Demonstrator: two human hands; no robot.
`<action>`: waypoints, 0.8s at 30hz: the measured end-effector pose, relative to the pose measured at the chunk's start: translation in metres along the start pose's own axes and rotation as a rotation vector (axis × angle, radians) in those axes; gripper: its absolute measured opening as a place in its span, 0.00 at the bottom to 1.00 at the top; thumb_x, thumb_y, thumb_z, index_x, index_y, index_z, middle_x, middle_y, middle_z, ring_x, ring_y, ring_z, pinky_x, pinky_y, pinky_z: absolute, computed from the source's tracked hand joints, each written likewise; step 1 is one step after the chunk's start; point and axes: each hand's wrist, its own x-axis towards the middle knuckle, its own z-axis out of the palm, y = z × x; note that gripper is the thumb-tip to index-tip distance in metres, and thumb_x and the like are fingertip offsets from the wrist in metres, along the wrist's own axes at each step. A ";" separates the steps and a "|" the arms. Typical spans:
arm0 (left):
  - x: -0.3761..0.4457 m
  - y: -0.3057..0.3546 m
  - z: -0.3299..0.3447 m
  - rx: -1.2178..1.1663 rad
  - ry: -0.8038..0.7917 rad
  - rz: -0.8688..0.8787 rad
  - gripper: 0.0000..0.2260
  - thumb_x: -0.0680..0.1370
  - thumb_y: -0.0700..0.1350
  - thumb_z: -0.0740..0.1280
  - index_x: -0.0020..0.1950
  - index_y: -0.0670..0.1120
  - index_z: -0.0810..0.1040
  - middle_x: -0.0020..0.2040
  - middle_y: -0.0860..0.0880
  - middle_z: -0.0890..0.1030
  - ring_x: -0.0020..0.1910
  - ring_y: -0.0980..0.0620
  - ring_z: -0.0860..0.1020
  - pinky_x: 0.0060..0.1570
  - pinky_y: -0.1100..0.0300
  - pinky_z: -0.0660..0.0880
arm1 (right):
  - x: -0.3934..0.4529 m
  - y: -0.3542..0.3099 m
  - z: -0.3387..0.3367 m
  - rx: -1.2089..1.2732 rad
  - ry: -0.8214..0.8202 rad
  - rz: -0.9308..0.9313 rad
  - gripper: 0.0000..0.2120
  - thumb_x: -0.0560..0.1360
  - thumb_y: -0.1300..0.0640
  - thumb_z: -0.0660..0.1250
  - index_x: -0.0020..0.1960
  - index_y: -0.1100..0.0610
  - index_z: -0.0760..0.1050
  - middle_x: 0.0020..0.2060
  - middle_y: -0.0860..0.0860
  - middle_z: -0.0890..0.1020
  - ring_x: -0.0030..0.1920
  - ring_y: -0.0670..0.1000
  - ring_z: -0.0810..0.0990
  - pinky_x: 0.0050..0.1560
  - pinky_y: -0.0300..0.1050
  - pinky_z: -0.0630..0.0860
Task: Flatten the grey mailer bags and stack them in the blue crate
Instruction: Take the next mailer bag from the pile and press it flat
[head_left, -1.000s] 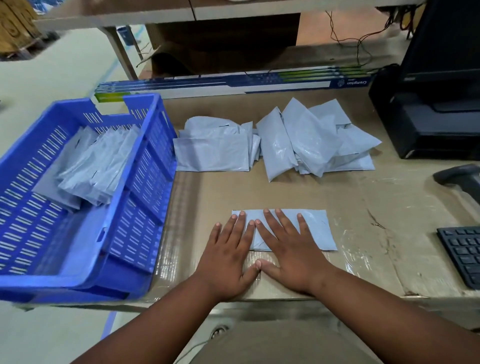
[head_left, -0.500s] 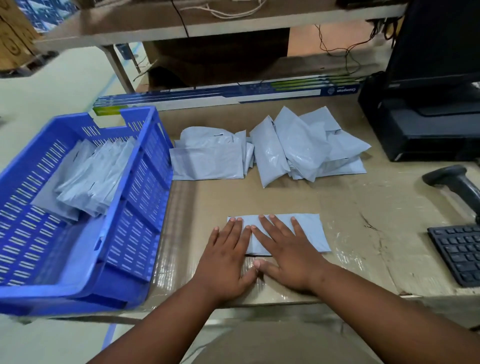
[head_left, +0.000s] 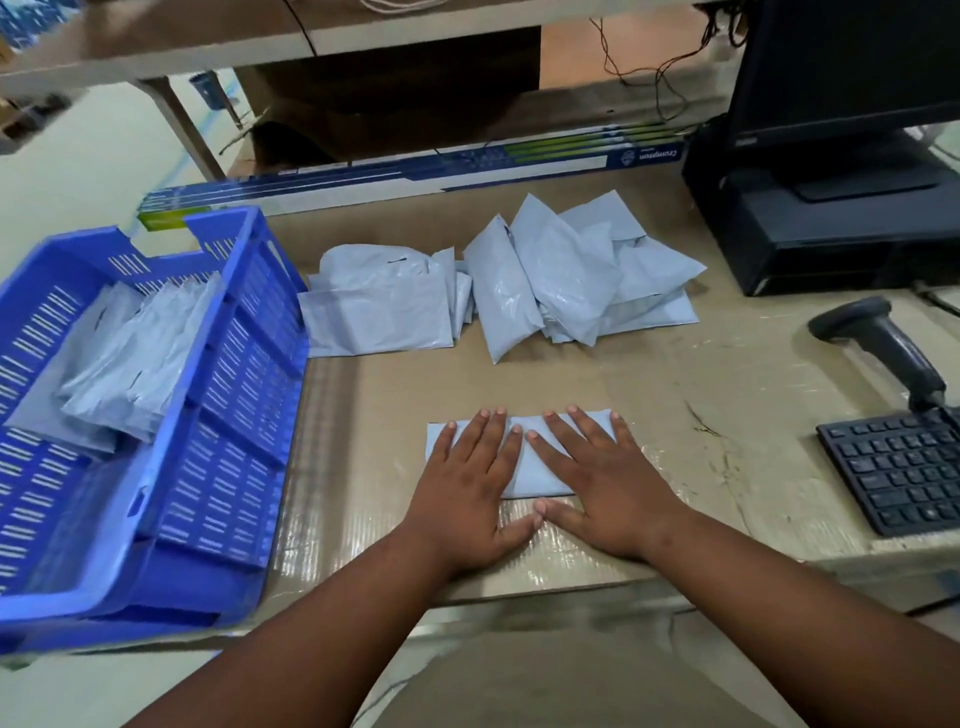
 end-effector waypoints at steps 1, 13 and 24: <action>0.000 0.000 0.001 0.002 0.003 0.003 0.45 0.79 0.74 0.55 0.87 0.47 0.51 0.87 0.44 0.48 0.86 0.45 0.46 0.80 0.37 0.52 | 0.000 0.000 0.000 0.003 0.007 0.001 0.40 0.80 0.25 0.48 0.86 0.42 0.45 0.86 0.48 0.49 0.86 0.56 0.46 0.81 0.70 0.47; 0.009 0.005 -0.014 0.041 -0.123 -0.013 0.42 0.81 0.73 0.48 0.87 0.47 0.52 0.87 0.45 0.51 0.86 0.44 0.48 0.82 0.38 0.48 | 0.000 0.005 -0.005 0.002 -0.070 -0.006 0.40 0.80 0.25 0.44 0.86 0.42 0.41 0.86 0.47 0.43 0.85 0.52 0.38 0.82 0.64 0.40; 0.032 0.018 -0.008 -0.033 -0.039 0.020 0.30 0.82 0.51 0.52 0.84 0.42 0.64 0.82 0.41 0.66 0.83 0.42 0.61 0.82 0.42 0.56 | 0.012 -0.010 -0.007 0.062 -0.006 -0.049 0.35 0.85 0.42 0.52 0.87 0.56 0.47 0.86 0.53 0.50 0.86 0.52 0.46 0.84 0.55 0.43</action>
